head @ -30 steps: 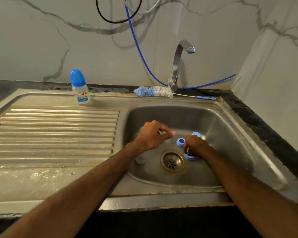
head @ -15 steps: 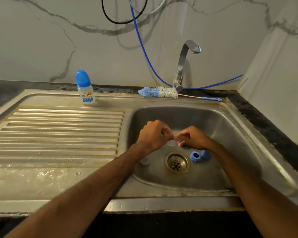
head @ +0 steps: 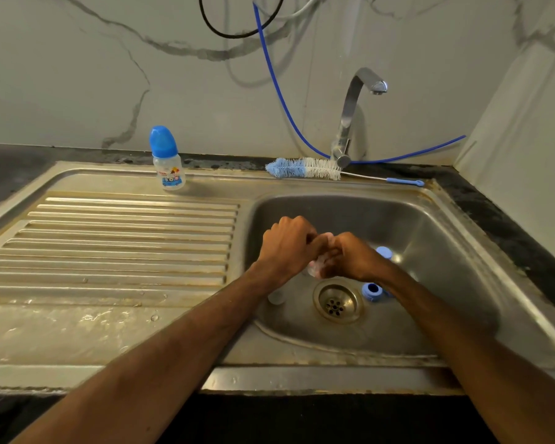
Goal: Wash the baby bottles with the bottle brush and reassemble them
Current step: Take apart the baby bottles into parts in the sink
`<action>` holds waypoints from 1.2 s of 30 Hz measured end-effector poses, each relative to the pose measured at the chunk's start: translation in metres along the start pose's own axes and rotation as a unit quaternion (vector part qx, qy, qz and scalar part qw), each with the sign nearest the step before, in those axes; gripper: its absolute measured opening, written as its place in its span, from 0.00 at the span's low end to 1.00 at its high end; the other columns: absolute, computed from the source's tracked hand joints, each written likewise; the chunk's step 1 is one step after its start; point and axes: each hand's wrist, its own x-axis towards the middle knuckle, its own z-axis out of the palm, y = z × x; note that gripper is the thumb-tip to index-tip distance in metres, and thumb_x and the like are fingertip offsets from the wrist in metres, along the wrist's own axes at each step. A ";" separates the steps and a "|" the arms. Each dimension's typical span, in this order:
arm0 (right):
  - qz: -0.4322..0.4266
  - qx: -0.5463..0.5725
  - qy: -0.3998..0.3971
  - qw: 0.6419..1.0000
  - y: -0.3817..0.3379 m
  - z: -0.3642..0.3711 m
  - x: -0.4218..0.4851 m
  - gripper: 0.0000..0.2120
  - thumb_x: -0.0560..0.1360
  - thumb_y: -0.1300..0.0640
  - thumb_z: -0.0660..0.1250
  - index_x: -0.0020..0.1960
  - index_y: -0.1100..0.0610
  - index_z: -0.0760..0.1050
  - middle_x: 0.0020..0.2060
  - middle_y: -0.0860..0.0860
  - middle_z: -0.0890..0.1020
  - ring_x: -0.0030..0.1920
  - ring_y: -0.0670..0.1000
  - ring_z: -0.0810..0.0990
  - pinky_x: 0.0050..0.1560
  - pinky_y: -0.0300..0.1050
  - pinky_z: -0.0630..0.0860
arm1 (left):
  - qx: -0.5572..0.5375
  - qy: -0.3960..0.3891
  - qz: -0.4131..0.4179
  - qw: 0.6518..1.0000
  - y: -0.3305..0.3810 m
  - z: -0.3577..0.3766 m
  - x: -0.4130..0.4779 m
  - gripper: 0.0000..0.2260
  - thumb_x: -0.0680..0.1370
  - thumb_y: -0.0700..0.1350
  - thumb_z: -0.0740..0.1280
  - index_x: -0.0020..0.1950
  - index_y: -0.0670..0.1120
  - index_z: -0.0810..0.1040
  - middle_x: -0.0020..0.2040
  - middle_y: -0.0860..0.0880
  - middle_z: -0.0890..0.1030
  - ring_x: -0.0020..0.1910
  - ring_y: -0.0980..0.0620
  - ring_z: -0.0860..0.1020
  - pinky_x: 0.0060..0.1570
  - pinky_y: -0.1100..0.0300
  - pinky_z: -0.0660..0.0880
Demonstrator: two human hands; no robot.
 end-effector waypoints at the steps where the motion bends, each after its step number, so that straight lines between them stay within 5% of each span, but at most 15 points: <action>1: 0.019 -0.020 0.001 1.000 0.004 0.006 0.002 0.10 0.70 0.66 0.76 0.43 0.51 0.85 0.39 0.48 0.87 0.41 0.49 0.85 0.51 0.56 0.81 | 0.001 0.005 -0.004 1.000 0.001 -0.001 -0.001 0.21 0.82 0.60 0.65 0.36 0.48 0.82 0.31 0.54 0.78 0.29 0.57 0.74 0.28 0.64 0.63; 7: 0.019 -0.211 0.013 0.977 0.010 0.032 0.013 0.09 0.65 0.56 0.80 0.45 0.52 0.87 0.38 0.48 0.87 0.39 0.45 0.84 0.45 0.42 0.78 | 0.002 0.039 -0.031 0.999 -0.002 0.001 0.002 0.17 0.81 0.57 0.66 0.39 0.48 0.82 0.37 0.52 0.83 0.36 0.49 0.80 0.38 0.52 0.80; 13: 0.026 -0.239 -0.023 0.970 0.021 0.055 0.023 0.10 0.66 0.57 0.77 0.47 0.53 0.84 0.46 0.47 0.84 0.47 0.48 0.81 0.49 0.48 0.78 | 0.017 0.042 -0.036 0.998 -0.002 0.000 0.003 0.16 0.82 0.55 0.65 0.40 0.47 0.81 0.38 0.52 0.82 0.35 0.51 0.78 0.36 0.56 0.75; 18: 0.028 -0.235 -0.066 0.969 0.023 0.067 0.027 0.08 0.64 0.59 0.74 0.39 0.50 0.76 0.42 0.48 0.81 0.43 0.51 0.80 0.44 0.52 0.79 | 0.014 0.042 -0.045 0.998 -0.002 0.000 0.002 0.16 0.82 0.54 0.66 0.39 0.46 0.81 0.37 0.51 0.82 0.34 0.51 0.76 0.33 0.59 0.65; 22: 0.025 -0.233 -0.051 0.971 0.030 0.068 0.029 0.09 0.64 0.57 0.74 0.39 0.48 0.75 0.42 0.47 0.81 0.42 0.50 0.80 0.43 0.52 0.80 | 0.016 0.047 -0.044 0.998 -0.003 0.001 0.002 0.17 0.82 0.54 0.66 0.38 0.46 0.81 0.36 0.52 0.82 0.32 0.52 0.76 0.31 0.59 0.64; 29: 0.039 -0.270 -0.029 0.962 0.024 0.058 0.023 0.18 0.68 0.58 0.76 0.58 0.54 0.81 0.55 0.47 0.81 0.54 0.49 0.79 0.53 0.47 0.78 | 0.015 0.063 -0.043 0.997 -0.005 0.000 0.004 0.17 0.82 0.53 0.65 0.38 0.46 0.81 0.35 0.52 0.82 0.32 0.52 0.77 0.32 0.59 0.71; 36: 0.042 -0.339 0.039 0.939 -0.021 0.048 0.001 0.12 0.71 0.67 0.71 0.50 0.53 0.81 0.54 0.51 0.81 0.54 0.54 0.82 0.51 0.46 0.78 | 0.020 0.080 -0.030 0.996 0.001 -0.009 0.002 0.16 0.82 0.54 0.64 0.40 0.47 0.81 0.38 0.51 0.82 0.35 0.50 0.76 0.35 0.57 0.67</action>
